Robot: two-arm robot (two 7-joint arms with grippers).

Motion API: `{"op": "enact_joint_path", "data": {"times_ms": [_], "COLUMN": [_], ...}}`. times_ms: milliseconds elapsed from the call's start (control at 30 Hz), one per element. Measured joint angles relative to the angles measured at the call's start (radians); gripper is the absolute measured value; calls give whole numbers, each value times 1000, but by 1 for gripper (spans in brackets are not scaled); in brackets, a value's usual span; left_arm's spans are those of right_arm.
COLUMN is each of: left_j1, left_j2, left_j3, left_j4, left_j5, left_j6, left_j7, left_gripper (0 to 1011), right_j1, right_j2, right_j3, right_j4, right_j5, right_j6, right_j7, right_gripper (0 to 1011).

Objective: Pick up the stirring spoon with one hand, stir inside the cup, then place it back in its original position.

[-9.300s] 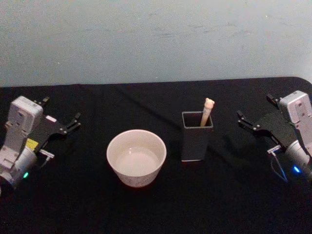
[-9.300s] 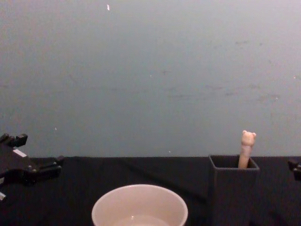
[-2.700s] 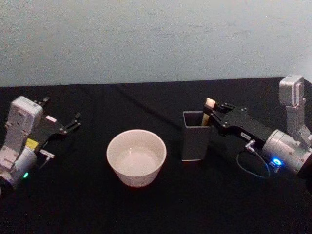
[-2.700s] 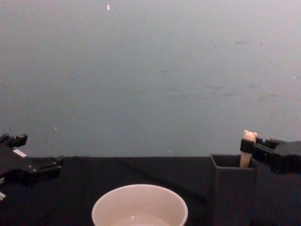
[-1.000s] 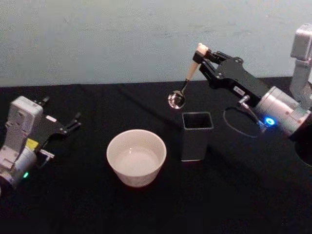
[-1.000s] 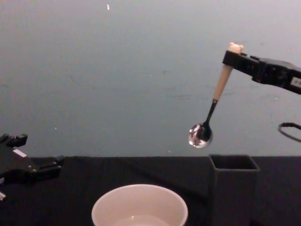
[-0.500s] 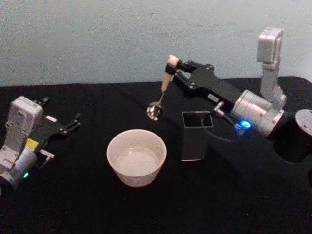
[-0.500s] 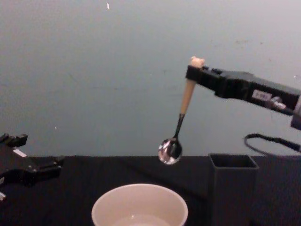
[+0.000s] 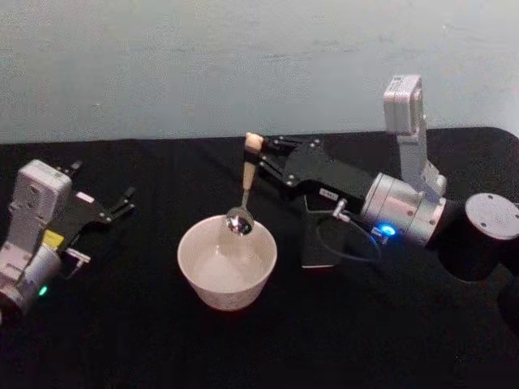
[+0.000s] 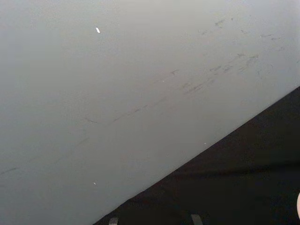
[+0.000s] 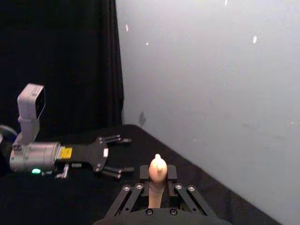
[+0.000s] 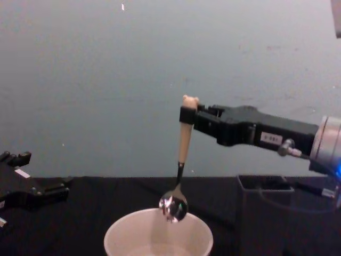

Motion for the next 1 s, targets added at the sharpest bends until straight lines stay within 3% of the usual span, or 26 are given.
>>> {"op": "enact_joint_path", "data": {"times_ms": [633,1000], "left_j1": [0,0], "left_j2": [0,0], "left_j3": [0,0], "left_j4": [0,0], "left_j5": [0,0], "left_j6": [0,0], "left_j7": [0,0], "left_gripper": [1001,1001], "right_j1": [-31,-13], "right_j2": [53,27], "right_j3": [-73,-106], "right_j4": [-40,-19], "right_j5": [-59,-73], "right_j6": [6,15], "right_j7": [56,64], "right_gripper": [210,210]}}
